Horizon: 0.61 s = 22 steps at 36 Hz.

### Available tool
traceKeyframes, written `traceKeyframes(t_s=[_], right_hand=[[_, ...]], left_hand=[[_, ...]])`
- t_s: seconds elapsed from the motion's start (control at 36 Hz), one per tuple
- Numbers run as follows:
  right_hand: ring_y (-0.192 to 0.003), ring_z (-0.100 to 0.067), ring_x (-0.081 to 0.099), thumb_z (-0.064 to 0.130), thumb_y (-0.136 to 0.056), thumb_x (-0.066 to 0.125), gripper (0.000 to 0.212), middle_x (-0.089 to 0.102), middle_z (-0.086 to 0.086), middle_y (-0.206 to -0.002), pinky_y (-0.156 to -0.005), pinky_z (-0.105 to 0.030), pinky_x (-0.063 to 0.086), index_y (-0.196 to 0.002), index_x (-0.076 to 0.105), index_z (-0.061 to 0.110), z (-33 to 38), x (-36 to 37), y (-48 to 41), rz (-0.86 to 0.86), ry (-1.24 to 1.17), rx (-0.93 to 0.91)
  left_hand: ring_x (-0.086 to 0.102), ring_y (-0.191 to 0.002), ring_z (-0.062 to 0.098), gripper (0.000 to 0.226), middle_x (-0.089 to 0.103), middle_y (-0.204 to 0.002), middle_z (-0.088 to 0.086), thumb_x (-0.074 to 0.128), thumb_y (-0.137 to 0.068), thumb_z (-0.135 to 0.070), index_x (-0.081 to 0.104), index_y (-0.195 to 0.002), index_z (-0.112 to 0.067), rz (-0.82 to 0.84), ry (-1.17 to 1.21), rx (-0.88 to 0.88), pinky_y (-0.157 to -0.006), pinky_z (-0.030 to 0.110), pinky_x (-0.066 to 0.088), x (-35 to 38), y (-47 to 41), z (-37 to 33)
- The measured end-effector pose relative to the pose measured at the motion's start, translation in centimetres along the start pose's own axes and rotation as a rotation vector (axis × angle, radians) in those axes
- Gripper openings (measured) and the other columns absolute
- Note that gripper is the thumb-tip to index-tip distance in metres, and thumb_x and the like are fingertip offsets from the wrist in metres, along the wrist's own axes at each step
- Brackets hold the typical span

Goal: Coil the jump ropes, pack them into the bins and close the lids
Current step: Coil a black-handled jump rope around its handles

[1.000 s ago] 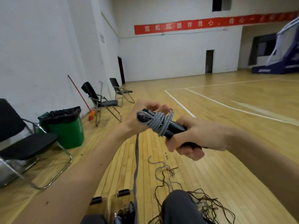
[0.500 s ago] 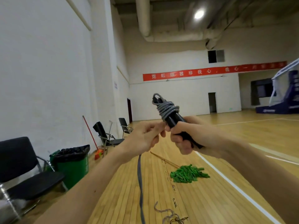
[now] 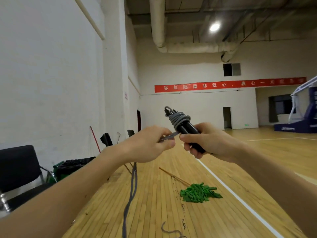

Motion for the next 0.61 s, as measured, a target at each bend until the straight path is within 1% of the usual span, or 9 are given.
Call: traceKeyframes(t_s=[0.06,0.14,0.22,0.36,0.39,0.44,0.5,0.56,0.61], right_hand=[[-0.055,-0.017,0.055,0.015,-0.098,0.063,0.019,0.064,-0.007,-0.071,-0.052,-0.029,0.047,-0.108,0.059,-0.001,-0.1,0.2,0.2,0.016,0.027,0.009],[-0.054,-0.018,0.056,0.018,-0.099,0.062,0.018,0.065,-0.008,-0.071,-0.052,-0.030,0.048,-0.105,0.056,0.001,-0.3,0.5,0.7,0.054,0.026,0.027],[-0.054,-0.019,0.057,0.018,-0.100,0.061,0.022,0.064,-0.008,-0.071,-0.052,-0.029,0.049,-0.111,0.055,0.000,-0.6,0.9,1.3,0.089,-0.006,0.047],[-0.055,-0.020,0.059,0.018,-0.101,0.060,0.018,0.063,-0.010,-0.072,-0.054,-0.031,0.051,-0.108,0.051,0.003,-1.1,2.2,2.2,0.186,-0.066,0.103],[-0.056,-0.020,0.060,0.018,-0.101,0.060,0.020,0.063,-0.010,-0.072,-0.055,-0.032,0.052,-0.109,0.051,0.002,-1.1,2.5,2.4,0.200,-0.073,0.113],[-0.057,-0.021,0.061,0.018,-0.100,0.060,0.021,0.064,-0.010,-0.073,-0.057,-0.032,0.054,-0.110,0.051,0.002,-1.1,3.1,2.7,0.235,-0.089,0.128],[-0.057,-0.022,0.062,0.018,-0.100,0.061,0.019,0.063,-0.011,-0.073,-0.058,-0.033,0.055,-0.108,0.050,0.004,-0.8,3.7,3.1,0.277,-0.099,0.132],[-0.057,-0.022,0.062,0.019,-0.100,0.060,0.018,0.062,-0.010,-0.072,-0.059,-0.034,0.055,-0.106,0.050,0.005,-0.4,4.1,3.3,0.327,-0.077,0.130],[-0.058,-0.022,0.061,0.019,-0.101,0.059,0.017,0.059,-0.008,-0.070,-0.060,-0.035,0.056,-0.105,0.049,0.006,0.0,4.3,3.6,0.395,-0.047,0.140]], left_hand=[[0.049,-0.060,0.004,0.017,0.055,-0.072,-0.009,0.053,-0.103,-0.032,0.059,-0.087,-0.028,-0.007,-0.154,0.020,-0.060,0.026,0.037,-0.4,0.2,-0.3],[0.054,-0.067,0.005,0.021,0.061,-0.078,-0.008,0.052,-0.103,-0.034,0.065,-0.096,-0.019,-0.046,-0.389,0.101,-0.067,0.032,0.047,-1.4,0.2,-1.1],[0.052,-0.070,0.003,0.023,0.062,-0.081,-0.010,0.055,-0.100,-0.038,0.068,-0.097,-0.019,-0.070,-0.557,0.220,-0.070,0.025,0.044,-2.4,0.1,-2.2],[0.052,-0.076,0.003,0.022,0.067,-0.092,-0.010,0.062,-0.094,-0.037,0.073,-0.101,-0.019,-0.053,-0.646,0.369,-0.070,0.016,0.041,-3.1,0.2,-4.1],[0.051,-0.074,0.004,0.022,0.068,-0.091,-0.009,0.063,-0.093,-0.038,0.073,-0.099,-0.019,-0.053,-0.659,0.402,-0.069,0.017,0.043,-3.1,0.3,-4.4],[0.050,-0.068,0.006,0.023,0.065,-0.081,-0.008,0.065,-0.092,-0.040,0.072,-0.091,-0.018,-0.074,-0.682,0.480,-0.062,0.022,0.045,-3.3,0.6,-5.0],[0.048,-0.065,0.008,0.026,0.058,-0.075,-0.010,0.066,-0.091,-0.042,0.071,-0.088,-0.017,-0.073,-0.734,0.508,-0.055,0.019,0.037,-3.6,0.6,-5.5],[0.046,-0.064,0.006,0.029,0.056,-0.074,-0.012,0.066,-0.089,-0.046,0.070,-0.086,-0.018,-0.060,-0.768,0.531,-0.054,0.015,0.027,-3.9,0.7,-5.9],[0.046,-0.061,0.002,0.034,0.058,-0.073,-0.012,0.069,-0.082,-0.053,0.068,-0.083,-0.019,-0.046,-0.756,0.533,-0.055,0.014,0.025,-4.4,0.7,-6.3]])
Point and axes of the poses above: each hand's wrist, its own y-axis away from the middle knuckle, its own x-axis out of the palm, z = x × y, the point moved 5 cm from there along -y, towards the middle knuckle
